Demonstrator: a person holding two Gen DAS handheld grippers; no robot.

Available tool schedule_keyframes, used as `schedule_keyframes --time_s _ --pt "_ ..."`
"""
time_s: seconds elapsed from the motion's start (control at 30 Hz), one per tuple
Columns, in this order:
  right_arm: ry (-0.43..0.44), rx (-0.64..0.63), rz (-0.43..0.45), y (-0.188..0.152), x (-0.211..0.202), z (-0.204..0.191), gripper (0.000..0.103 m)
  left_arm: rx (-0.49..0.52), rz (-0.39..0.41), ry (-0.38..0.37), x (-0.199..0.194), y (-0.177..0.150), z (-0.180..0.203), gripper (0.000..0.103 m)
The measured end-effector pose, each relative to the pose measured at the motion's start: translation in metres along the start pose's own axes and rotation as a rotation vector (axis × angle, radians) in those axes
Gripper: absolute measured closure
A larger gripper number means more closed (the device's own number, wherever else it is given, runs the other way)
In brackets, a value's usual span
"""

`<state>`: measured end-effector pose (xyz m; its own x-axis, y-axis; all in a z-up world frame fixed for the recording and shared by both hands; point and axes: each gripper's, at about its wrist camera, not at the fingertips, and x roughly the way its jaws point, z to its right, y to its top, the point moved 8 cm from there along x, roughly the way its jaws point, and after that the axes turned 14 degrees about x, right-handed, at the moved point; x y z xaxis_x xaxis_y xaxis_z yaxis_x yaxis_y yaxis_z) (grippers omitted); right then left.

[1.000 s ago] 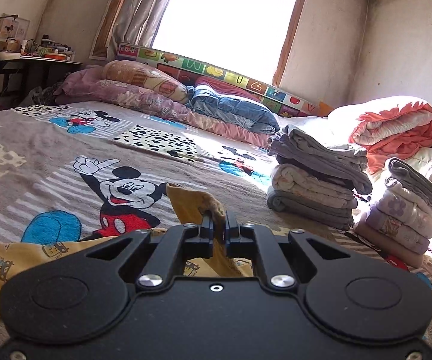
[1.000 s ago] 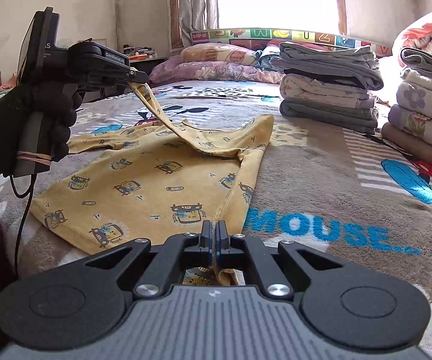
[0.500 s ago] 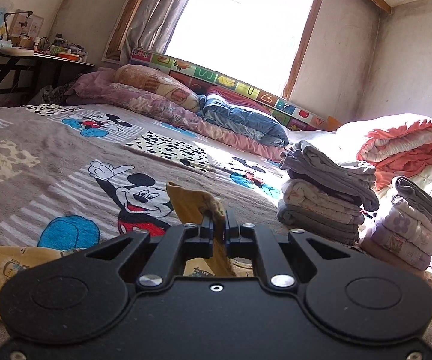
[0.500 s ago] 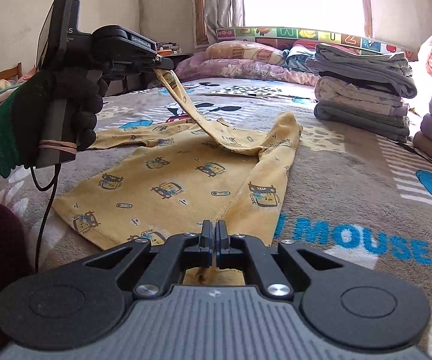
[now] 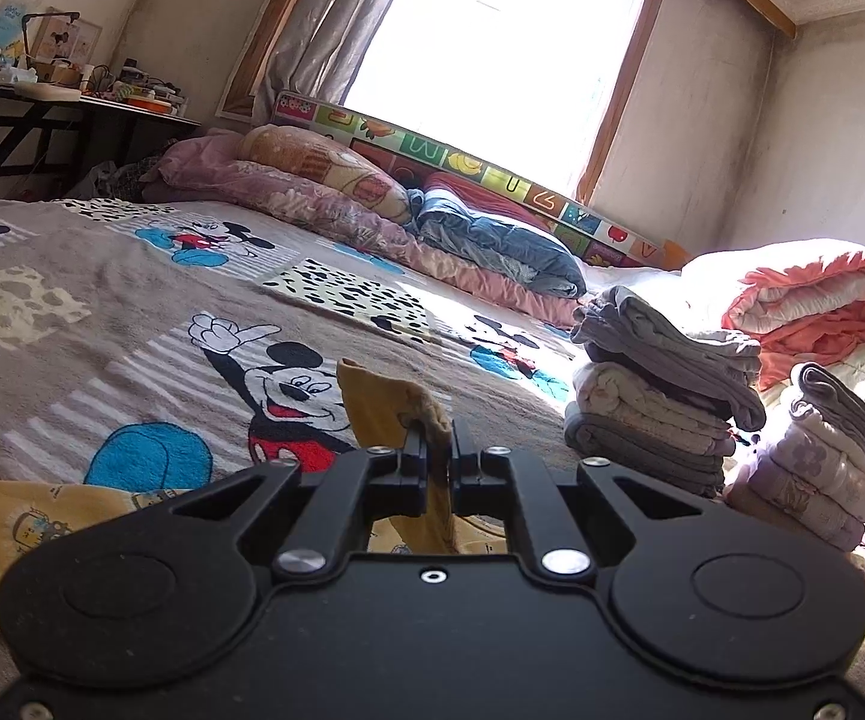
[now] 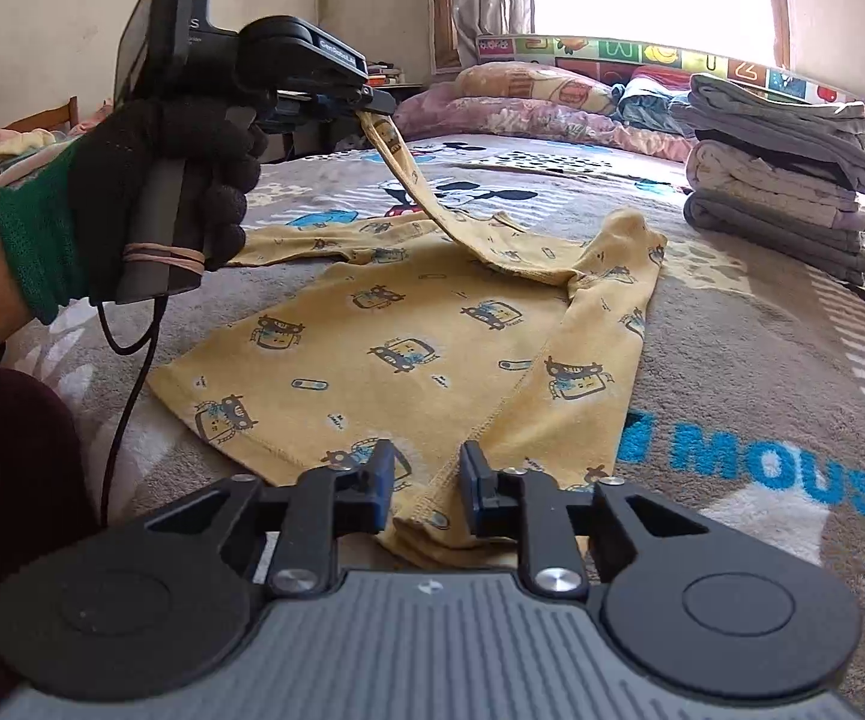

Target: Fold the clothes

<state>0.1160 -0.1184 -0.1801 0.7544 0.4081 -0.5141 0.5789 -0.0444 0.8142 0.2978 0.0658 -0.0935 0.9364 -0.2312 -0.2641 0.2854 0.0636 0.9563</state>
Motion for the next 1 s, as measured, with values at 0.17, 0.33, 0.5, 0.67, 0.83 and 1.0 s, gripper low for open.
schedule_keyframes --time_s 0.17,0.33,0.5,0.67,0.83,1.0 --pt "-0.103 -0.110 0.034 -0.011 -0.029 0.006 0.058 -0.020 -0.001 -0.001 -0.001 0.000 -0.003 0.096" --pt "-0.133 -0.211 0.096 -0.006 -0.029 0.000 0.059 -0.039 -0.002 0.001 -0.002 -0.001 -0.007 0.096" --pt "-0.038 -0.127 -0.029 -0.021 -0.013 0.003 0.055 -0.043 -0.016 -0.002 0.000 -0.004 -0.007 0.096" --pt "-0.073 -0.208 0.065 -0.013 -0.028 -0.008 0.054 -0.046 -0.030 -0.005 0.001 -0.006 -0.006 0.096" --pt "-0.113 -0.261 0.036 -0.017 -0.014 -0.009 0.061 -0.050 -0.035 -0.007 0.001 -0.008 -0.007 0.096" --pt "-0.134 -0.295 0.027 -0.020 -0.012 -0.011 0.068 -0.057 -0.037 -0.004 0.002 -0.007 -0.009 0.096"
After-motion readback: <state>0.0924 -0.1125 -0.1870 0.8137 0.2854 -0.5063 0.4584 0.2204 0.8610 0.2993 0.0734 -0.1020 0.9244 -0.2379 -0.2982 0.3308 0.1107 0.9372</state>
